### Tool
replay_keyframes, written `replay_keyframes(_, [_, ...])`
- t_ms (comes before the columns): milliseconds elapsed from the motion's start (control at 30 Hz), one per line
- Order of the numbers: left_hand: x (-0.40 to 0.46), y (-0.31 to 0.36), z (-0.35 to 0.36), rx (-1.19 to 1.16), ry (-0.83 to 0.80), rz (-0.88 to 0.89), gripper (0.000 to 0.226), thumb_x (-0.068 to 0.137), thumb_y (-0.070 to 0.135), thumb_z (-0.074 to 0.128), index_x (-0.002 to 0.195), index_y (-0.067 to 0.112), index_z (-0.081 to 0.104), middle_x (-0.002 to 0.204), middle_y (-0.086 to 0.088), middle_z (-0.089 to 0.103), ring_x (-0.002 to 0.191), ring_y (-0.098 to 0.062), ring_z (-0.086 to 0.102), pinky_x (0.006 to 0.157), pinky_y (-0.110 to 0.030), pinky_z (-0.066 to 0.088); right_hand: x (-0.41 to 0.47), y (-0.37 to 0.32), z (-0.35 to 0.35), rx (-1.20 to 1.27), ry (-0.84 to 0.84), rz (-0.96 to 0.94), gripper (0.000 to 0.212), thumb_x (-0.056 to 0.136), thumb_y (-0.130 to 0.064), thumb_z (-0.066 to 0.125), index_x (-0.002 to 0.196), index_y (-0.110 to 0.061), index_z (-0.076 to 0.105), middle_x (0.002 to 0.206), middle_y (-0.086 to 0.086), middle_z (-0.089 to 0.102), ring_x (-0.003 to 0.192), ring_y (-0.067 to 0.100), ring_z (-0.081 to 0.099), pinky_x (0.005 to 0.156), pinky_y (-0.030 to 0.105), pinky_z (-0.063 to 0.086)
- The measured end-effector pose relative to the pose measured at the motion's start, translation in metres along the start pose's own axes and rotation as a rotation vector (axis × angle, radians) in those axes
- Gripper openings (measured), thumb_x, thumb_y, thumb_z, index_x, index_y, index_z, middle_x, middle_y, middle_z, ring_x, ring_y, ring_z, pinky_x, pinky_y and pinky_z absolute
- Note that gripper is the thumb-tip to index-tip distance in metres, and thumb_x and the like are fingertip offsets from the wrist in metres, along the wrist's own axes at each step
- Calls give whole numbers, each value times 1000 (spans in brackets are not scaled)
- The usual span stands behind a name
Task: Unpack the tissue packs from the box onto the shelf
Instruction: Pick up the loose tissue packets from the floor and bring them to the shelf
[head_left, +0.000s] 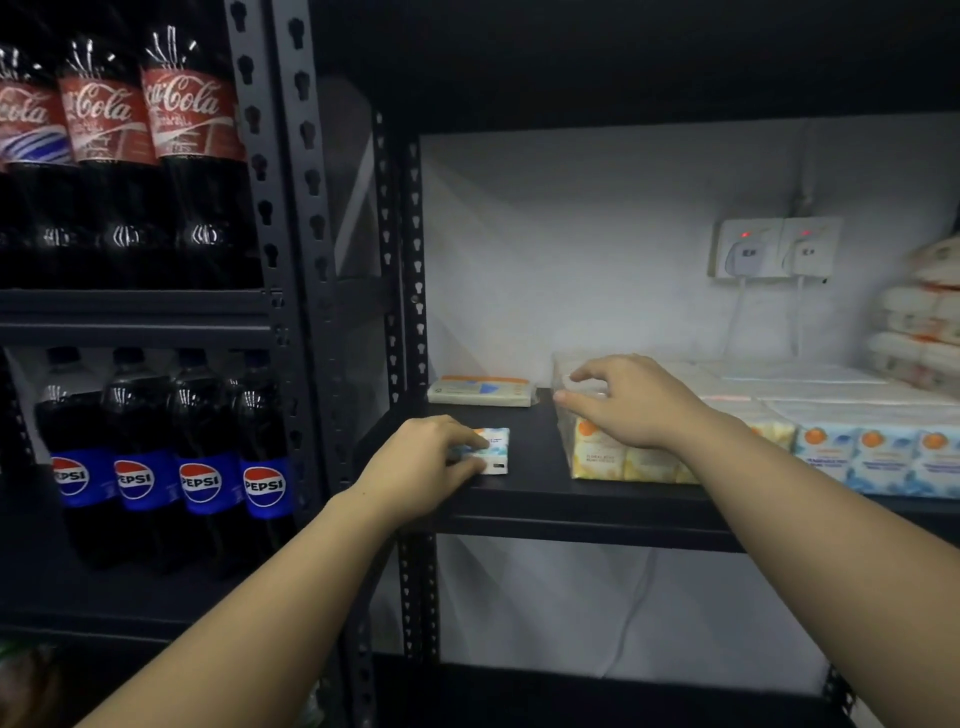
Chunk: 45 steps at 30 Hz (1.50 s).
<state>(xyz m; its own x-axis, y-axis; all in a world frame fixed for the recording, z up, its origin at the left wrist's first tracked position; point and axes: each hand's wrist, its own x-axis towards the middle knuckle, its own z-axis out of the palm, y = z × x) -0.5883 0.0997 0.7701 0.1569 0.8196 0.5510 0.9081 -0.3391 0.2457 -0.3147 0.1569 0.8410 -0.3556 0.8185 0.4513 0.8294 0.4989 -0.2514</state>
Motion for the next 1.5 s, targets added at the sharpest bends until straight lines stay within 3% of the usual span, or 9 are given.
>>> replay_keyframes(233, [48,-19,14,-27,-90,-113,29,89,44,75,117,36,76,125,9,72,114,-10,63,90,-21,43,6,19,4,18,-112,129,78,84,-85,41,136,-32,63,141,-3,62,126,22,58,100,44,50])
replay_keyframes(767, [113,-29,30,-36,-189,-142,34,89,33,79,122,26,76,134,1,67,118,-14,60,93,-19,37,5,26,16,-32,-52,139,79,79,-89,29,133,-41,62,142,-10,60,125,19,58,86,41,47])
replay_keyframes(1000, [82,-11,13,-13,-120,-106,56,91,47,70,141,24,61,147,3,58,131,-19,55,98,-28,43,-2,18,11,-30,-1,105,87,77,-89,28,134,-34,64,142,-8,62,129,21,56,97,43,49])
replay_keyframes(1133, [37,7,8,-10,-34,-104,62,91,54,67,145,26,57,150,5,55,137,-17,50,112,-34,43,-16,10,9,-101,112,-15,71,90,-76,42,136,-27,65,141,-5,63,132,20,53,106,40,43])
replay_keyframes(1233, [-4,28,15,-33,24,-36,67,91,56,65,149,26,52,153,6,51,142,-13,43,115,-25,30,-42,9,15,-94,211,-77,65,96,-67,48,141,-23,62,149,-1,57,141,22,45,116,39,31])
replay_keyframes(1333, [-42,52,30,-37,52,66,72,93,58,60,156,29,42,164,9,35,154,-8,22,124,-27,7,-84,11,32,-30,332,-119,63,95,-56,53,145,-19,60,156,1,51,148,20,38,125,42,23])
replay_keyframes(1433, [-77,72,54,-59,53,148,71,97,58,55,159,28,38,167,11,27,156,-4,11,124,-22,-3,-133,17,57,21,436,-158,57,96,-46,58,144,-14,60,155,3,51,149,20,38,124,48,27])
replay_keyframes(1500, [-101,82,77,-97,-3,173,70,98,57,54,159,26,37,167,11,28,155,-1,10,122,-16,-6,-170,27,77,58,419,-121,55,96,-41,60,143,-12,61,154,4,52,147,22,43,121,51,33])
